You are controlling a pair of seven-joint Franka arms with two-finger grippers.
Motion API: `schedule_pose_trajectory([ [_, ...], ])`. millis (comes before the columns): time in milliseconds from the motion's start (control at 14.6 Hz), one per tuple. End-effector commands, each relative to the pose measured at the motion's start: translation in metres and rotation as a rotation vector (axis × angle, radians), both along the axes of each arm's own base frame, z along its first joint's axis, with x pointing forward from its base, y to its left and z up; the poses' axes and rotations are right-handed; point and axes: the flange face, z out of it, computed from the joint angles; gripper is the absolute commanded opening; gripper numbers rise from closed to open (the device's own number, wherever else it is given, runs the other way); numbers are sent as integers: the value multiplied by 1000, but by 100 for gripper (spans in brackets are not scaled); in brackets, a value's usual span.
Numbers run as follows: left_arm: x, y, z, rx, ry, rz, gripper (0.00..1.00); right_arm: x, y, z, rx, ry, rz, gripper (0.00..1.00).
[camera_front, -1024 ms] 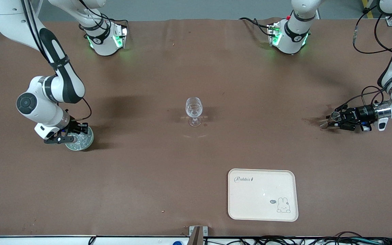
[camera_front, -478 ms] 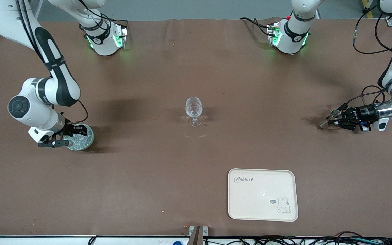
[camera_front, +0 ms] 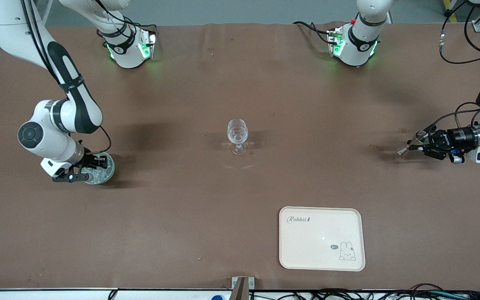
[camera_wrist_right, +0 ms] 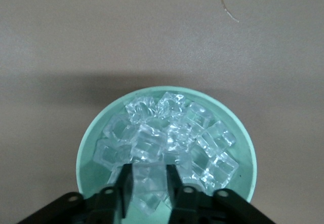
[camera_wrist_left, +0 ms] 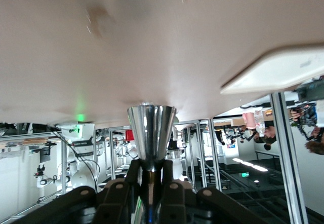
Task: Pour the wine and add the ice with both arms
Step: 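Grasp the silver jigger with the left gripper and lift it, then lift the ice cube with the right gripper while the left gripper carries the jigger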
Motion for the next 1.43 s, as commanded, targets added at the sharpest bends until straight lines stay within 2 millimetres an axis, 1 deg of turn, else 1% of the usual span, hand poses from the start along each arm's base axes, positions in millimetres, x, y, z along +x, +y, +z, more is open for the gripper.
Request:
schedule_pose_trajectory([
  [0,8,-36,53,18,-19,-47,0,-2,-1,-1,-3,2,-11,11],
  [68,12,-51,68,31,-27,-82,0,-1,-1,-1,-3,4,-11,10],
  [137,18,-75,84,53,-35,-138,0,-1,-1,0,-3,7,-11,10],
  [205,25,-104,100,77,-30,-185,0,-1,-1,0,-3,13,-13,10],
  [273,28,-127,111,106,-18,-211,0,0,1,7,-1,19,-14,8],
  [341,25,-145,119,130,-13,-221,0,2,1,23,-1,32,-33,5],
  [410,20,-168,128,154,-20,-246,0,6,1,45,-3,48,-43,4],
  [546,15,-205,134,195,-18,-278,0,12,1,93,-6,57,-70,2],
  [614,14,-224,140,219,-11,-290,0,13,2,117,-4,54,-82,1],
  [683,13,-244,144,233,4,-304,0,14,2,148,-5,43,-98,1],
  [751,13,-269,153,256,12,-323,0,13,3,175,-6,41,-107,1],
  [819,12,-290,158,277,13,-335,0,13,4,208,-7,44,-121,0],
  [1024,8,-362,162,335,24,-362,0,5,9,294,-6,55,-120,1],
  [1092,6,-388,162,363,29,-355,0,1,11,317,-6,56,-118,0],
  [1161,5,-409,161,384,34,-341,0,-3,15,340,-7,55,-111,1],
  [1229,0,-432,159,402,41,-337,0,-6,20,361,-7,55,-104,1],
  [1297,-5,-456,159,416,42,-335,0,-10,19,380,-5,58,-106,1],
  [1365,-7,-475,157,415,49,-308,0,-14,21,398,-4,61,-103,1],
])
